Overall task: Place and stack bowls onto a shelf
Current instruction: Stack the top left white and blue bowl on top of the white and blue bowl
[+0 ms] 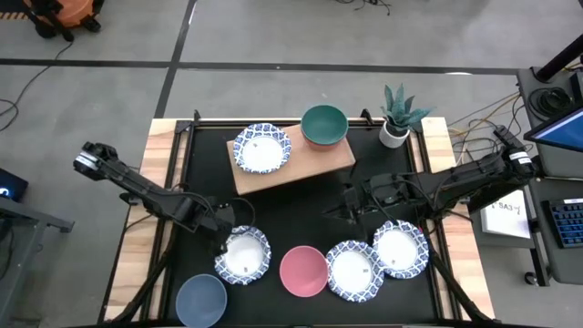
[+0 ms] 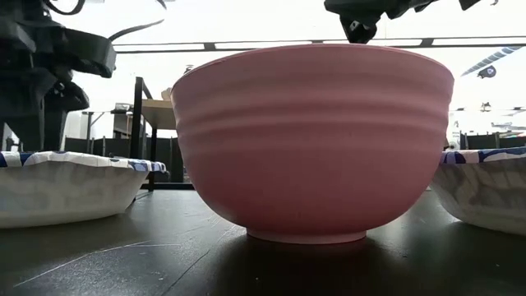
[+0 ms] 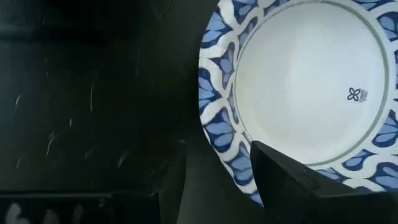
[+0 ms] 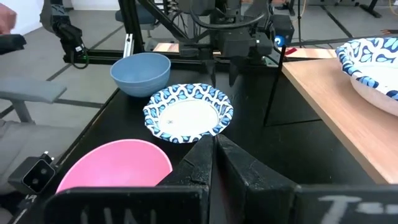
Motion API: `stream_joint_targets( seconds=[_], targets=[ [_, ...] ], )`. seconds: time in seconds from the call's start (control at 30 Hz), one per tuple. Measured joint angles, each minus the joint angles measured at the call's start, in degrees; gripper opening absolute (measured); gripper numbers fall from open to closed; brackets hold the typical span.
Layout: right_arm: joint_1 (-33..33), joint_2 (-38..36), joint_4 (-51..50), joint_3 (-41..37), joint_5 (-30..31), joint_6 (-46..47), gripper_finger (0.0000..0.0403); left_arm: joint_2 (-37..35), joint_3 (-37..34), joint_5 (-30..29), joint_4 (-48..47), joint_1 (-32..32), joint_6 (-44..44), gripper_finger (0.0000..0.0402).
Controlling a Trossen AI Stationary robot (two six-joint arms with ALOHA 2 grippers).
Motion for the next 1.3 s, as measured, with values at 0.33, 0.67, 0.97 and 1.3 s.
stream_joint_targets(
  seconds=[0.33, 0.67, 0.97, 1.3],
  targets=[
    [0.00, 1.98, 0.04, -0.02, -0.02, 0.43, 0.0009, -4.58, -10.08, -0.19, 11.33, -0.44, -0.11, 0.0169],
    [0.00, 2.71, 1.97, -0.04, 0.03, 0.91, 0.0009, -2.33, -10.64, 0.34, 14.77, -0.44, -1.99, 0.0146],
    [0.00, 2.78, 1.93, -0.04, 0.04, 1.74, 0.0009, -2.16, -10.25, 0.75, 14.56, -0.46, -2.39, 0.0012],
    [0.14, 2.78, 1.30, -0.04, 0.04, 2.52, 0.0009, -8.19, -2.71, 0.74, 12.73, -0.46, 2.26, 0.0002]
  ],
)
